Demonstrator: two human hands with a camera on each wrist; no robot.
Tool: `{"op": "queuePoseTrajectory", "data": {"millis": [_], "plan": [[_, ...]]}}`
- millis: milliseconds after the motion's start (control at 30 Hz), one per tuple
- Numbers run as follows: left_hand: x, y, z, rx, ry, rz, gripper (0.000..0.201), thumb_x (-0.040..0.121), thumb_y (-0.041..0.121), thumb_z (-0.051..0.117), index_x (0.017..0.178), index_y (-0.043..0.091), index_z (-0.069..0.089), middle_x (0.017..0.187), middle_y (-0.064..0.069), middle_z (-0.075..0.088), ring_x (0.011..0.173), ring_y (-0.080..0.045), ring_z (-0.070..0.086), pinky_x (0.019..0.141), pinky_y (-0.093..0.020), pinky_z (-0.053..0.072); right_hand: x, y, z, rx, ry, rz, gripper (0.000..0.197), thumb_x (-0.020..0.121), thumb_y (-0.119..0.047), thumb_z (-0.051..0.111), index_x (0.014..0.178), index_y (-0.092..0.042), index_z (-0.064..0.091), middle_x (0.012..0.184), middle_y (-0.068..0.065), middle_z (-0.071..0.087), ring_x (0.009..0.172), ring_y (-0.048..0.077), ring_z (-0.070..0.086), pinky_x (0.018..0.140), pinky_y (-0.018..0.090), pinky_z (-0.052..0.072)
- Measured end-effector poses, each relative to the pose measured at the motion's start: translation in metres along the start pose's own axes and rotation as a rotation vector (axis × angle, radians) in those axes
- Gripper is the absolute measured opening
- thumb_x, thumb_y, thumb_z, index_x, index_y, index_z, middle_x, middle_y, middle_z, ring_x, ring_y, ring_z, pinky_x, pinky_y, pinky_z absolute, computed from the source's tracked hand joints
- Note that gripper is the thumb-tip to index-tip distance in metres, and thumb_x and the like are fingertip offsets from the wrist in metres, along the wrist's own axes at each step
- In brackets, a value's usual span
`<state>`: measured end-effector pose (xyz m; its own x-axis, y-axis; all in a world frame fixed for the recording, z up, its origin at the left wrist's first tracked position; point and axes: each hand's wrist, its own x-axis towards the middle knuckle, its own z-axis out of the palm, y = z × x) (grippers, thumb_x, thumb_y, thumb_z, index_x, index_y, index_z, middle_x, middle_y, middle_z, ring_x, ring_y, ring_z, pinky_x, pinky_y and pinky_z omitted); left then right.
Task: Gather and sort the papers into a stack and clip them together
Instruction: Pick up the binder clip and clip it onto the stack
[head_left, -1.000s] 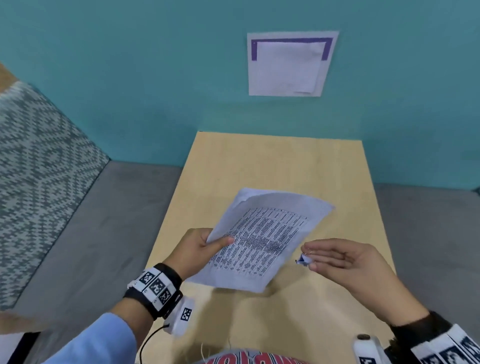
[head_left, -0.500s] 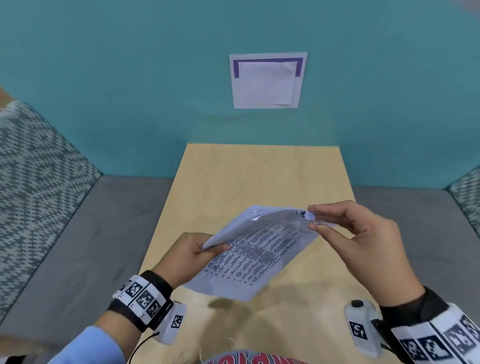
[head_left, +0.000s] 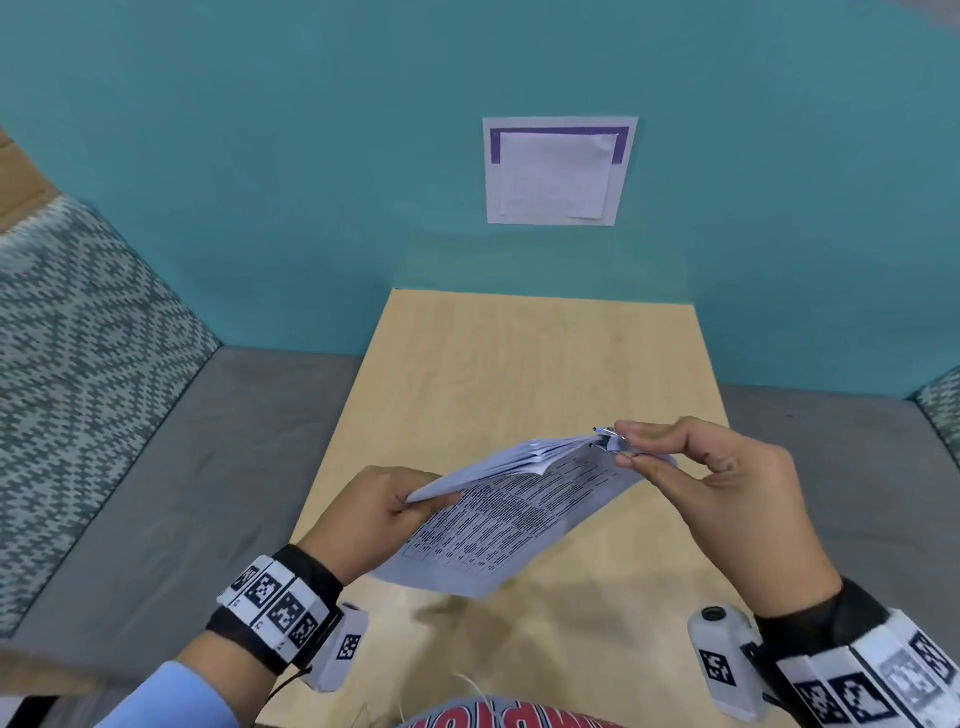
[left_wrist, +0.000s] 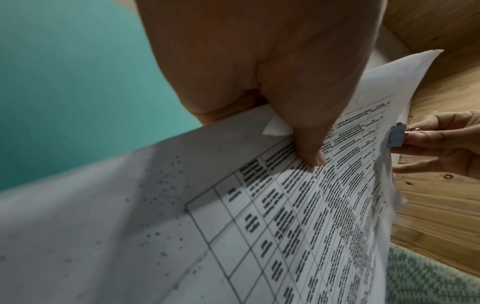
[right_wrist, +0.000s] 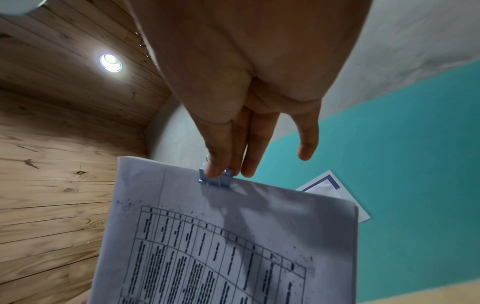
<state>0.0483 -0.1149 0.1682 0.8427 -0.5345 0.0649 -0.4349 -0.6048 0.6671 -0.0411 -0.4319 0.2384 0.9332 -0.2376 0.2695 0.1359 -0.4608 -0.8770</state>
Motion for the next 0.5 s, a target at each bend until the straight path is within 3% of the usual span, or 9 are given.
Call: {"op": "queuePoseTrajectory", "data": {"millis": [100,200,333,500], "plan": [[0.000,-0.003,-0.004,0.018,0.002,0.044,0.036,0.099,0.014,0.073,0.077,0.036,0.055,0.060,0.023,0.054,0.055,0.004,0.046,0.056,-0.011,0.031,0.003,0.002,0.000,0.009,-0.039,0.018,0.014,0.079,-0.003,0.086,0.077,-0.015,0.079,0.096,-0.011,0.083,0.106,-0.003,0.074,0.101,0.018,0.052],[0.000,-0.008,-0.012,0.082,-0.017,0.113,0.024,0.098,0.005,0.068,0.084,0.026,0.068,0.068,0.010,0.058,0.063,-0.004,0.051,0.059,-0.020,0.040,0.007,0.001,-0.004,0.005,-0.095,0.051,0.013,0.078,-0.003,0.086,0.075,-0.014,0.079,0.093,-0.017,0.082,0.106,-0.004,0.074,0.095,0.011,0.051],[0.002,-0.009,-0.024,0.189,-0.034,0.158,0.032,0.097,0.012,0.056,0.104,0.036,0.076,0.079,0.010,0.069,0.074,-0.012,0.064,0.068,-0.030,0.055,0.010,-0.007,-0.012,-0.020,-0.193,0.102,0.012,0.079,-0.011,0.087,0.079,-0.021,0.081,0.093,-0.020,0.082,0.103,-0.005,0.074,0.095,0.016,0.053],[0.006,-0.017,-0.029,0.174,-0.032,0.157,0.036,0.098,0.005,0.065,0.109,0.038,0.076,0.084,0.015,0.073,0.077,-0.007,0.068,0.069,-0.029,0.056,0.012,-0.017,-0.011,-0.145,-0.269,0.105,0.021,0.076,-0.024,0.090,0.087,-0.031,0.073,0.093,-0.027,0.079,0.101,-0.008,0.072,0.088,0.017,0.053]]}}
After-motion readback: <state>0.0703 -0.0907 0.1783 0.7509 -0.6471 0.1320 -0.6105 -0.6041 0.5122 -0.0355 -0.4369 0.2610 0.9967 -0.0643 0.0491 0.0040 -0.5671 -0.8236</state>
